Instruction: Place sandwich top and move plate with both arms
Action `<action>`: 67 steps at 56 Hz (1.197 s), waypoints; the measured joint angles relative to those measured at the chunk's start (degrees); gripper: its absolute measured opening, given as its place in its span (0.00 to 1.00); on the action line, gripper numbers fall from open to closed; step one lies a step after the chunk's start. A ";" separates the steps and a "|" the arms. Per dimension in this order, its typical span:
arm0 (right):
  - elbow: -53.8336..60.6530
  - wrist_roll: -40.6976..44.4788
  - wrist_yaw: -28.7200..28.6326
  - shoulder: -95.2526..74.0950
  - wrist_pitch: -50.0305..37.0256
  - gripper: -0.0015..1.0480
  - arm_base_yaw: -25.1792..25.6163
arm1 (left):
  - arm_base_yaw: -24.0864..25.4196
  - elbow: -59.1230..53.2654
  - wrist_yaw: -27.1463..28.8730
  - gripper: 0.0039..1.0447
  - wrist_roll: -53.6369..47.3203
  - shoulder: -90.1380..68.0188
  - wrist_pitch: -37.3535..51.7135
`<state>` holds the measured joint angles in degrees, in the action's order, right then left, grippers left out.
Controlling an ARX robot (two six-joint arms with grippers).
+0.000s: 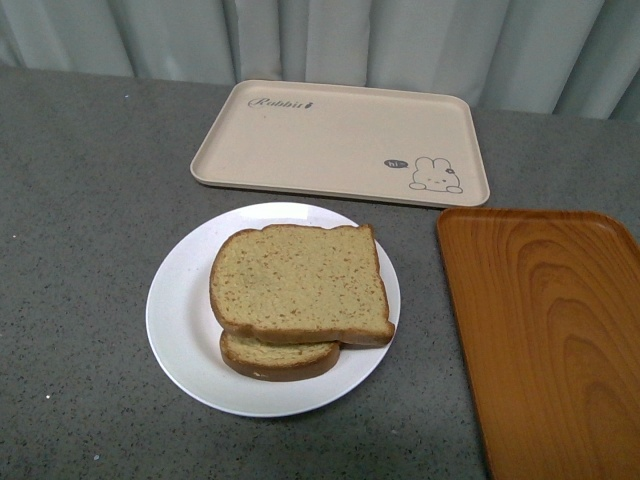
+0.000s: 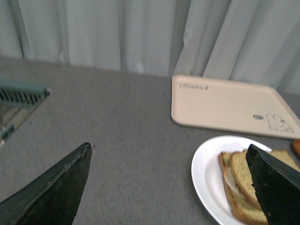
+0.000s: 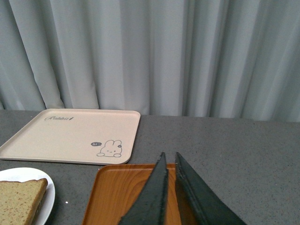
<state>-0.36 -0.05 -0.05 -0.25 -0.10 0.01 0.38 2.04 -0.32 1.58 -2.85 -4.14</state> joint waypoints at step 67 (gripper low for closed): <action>0.00 -0.02 0.00 0.02 0.00 0.91 0.00 | 8.20 26.29 -35.32 0.94 26.67 -97.22 25.00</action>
<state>-0.36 -0.08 -0.05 -0.23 -0.10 0.01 8.58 28.34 -35.64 28.25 -100.07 20.86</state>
